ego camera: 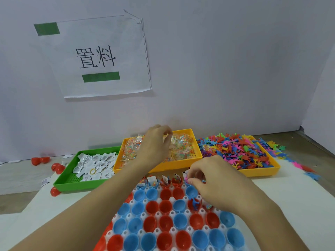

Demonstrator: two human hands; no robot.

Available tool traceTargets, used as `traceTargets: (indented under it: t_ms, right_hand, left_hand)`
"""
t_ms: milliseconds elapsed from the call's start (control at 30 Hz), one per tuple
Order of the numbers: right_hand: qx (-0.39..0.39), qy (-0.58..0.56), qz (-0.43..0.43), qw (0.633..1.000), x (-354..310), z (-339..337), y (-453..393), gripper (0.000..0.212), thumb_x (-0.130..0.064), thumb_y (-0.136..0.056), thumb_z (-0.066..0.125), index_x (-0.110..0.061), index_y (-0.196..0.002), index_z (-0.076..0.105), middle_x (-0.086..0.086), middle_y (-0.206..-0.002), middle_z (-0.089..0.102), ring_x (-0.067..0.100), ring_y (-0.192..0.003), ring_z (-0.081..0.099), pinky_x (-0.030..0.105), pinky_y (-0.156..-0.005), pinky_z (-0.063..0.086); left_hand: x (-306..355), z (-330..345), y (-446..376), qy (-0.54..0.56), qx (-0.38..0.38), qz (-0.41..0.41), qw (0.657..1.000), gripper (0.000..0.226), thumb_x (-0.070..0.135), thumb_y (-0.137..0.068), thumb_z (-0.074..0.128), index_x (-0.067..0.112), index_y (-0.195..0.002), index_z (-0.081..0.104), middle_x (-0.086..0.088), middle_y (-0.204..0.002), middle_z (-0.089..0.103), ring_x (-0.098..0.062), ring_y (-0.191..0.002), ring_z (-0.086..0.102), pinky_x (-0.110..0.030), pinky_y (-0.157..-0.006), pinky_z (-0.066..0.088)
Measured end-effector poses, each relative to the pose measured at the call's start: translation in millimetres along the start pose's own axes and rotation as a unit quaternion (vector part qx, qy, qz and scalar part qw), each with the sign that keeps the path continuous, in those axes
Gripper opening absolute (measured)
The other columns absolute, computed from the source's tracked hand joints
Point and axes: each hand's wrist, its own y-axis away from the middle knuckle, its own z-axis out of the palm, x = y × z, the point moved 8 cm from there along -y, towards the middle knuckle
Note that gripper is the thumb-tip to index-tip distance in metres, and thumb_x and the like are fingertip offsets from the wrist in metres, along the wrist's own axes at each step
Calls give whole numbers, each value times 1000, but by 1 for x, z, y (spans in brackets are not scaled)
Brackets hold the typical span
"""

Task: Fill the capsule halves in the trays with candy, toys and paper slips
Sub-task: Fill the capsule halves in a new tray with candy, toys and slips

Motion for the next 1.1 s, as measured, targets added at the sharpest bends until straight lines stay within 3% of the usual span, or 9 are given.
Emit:
traceTargets:
  t_ms: [67, 167, 267, 500, 600, 733, 800, 967, 1100]
  right_hand:
    - [11, 2, 1, 1000, -1, -2, 0, 14, -37, -97, 59, -30, -98, 71, -16, -90, 66, 4, -82, 62, 31, -78, 58]
    - [36, 1, 3, 999, -1, -6, 0, 14, -35, -98, 58, -31, -100, 71, -16, -90, 66, 4, -81, 61, 29, -77, 58]
    - [58, -8, 3, 998, -1, -9, -1, 14, -35, -97, 58, -32, -100, 71, -18, -88, 66, 3, -80, 62, 29, -77, 58]
    - [73, -106, 3, 992, -4, -11, -3, 11, -34, -93, 63, -36, -101, 71, -18, -77, 66, -13, -86, 57, 16, -69, 54]
    - [72, -157, 0, 985, -9, -11, -2, 15, -33, -93, 64, -39, -106, 70, -18, -82, 66, -13, -85, 60, 8, -67, 51]
    - [59, -246, -17, 967, -20, -14, -1, 16, -28, -92, 67, -37, -105, 71, -16, -90, 72, -3, -85, 68, 19, -79, 57]
    - [56, -271, -27, 960, -25, -16, 0, 12, -26, -92, 68, -34, -98, 73, -20, -90, 73, -3, -86, 69, 18, -80, 57]
    - [71, -316, -17, 946, -27, -17, 0, 10, -18, -90, 71, -26, -87, 75, -13, -82, 76, 2, -79, 72, 21, -77, 58]
    - [86, -356, 3, 931, -24, -16, -1, 11, -12, -88, 73, -21, -83, 77, -8, -76, 76, 5, -72, 73, 14, -68, 55]
  left_hand:
    - [-4, -14, 4, 75, 53, -59, 994, 14, 11, -100, 50, 16, -96, 62, 5, -80, 61, -10, -74, 58, -13, -61, 44]
    - [-7, -30, 15, 166, 84, -124, 975, 15, 12, -100, 47, 16, -99, 61, 1, -77, 65, -13, -63, 64, -14, -49, 45]
    - [-1, -42, 33, 230, 75, -139, 960, 16, 9, -100, 48, 13, -102, 63, -2, -74, 67, -14, -59, 67, -28, -57, 56]
    - [20, -44, 83, 354, -43, -145, 923, 19, -1, -90, 65, 14, -101, 68, -11, -72, 71, -15, -63, 70, -23, -64, 58]
    - [21, -46, 97, 398, -53, -166, 900, 22, -2, -85, 69, 11, -102, 61, -11, -76, 75, -21, -67, 73, -24, -65, 59]
    - [26, -48, 103, 407, -65, -161, 897, 12, 0, -83, 72, 3, -91, 64, -10, -73, 75, -19, -65, 73, -21, -61, 56]
    - [29, -50, 104, 404, -76, -155, 898, 10, 1, -82, 73, 4, -89, 66, -10, -70, 75, -17, -62, 73, -19, -59, 54]
    - [32, -56, 103, 406, -68, -164, 896, 9, 1, -82, 73, 8, -86, 69, -9, -69, 75, -17, -60, 72, -19, -58, 55]
    - [32, -57, 104, 392, -60, -179, 900, 8, 3, -85, 73, 8, -89, 69, -7, -71, 75, -18, -62, 73, -23, -60, 58]
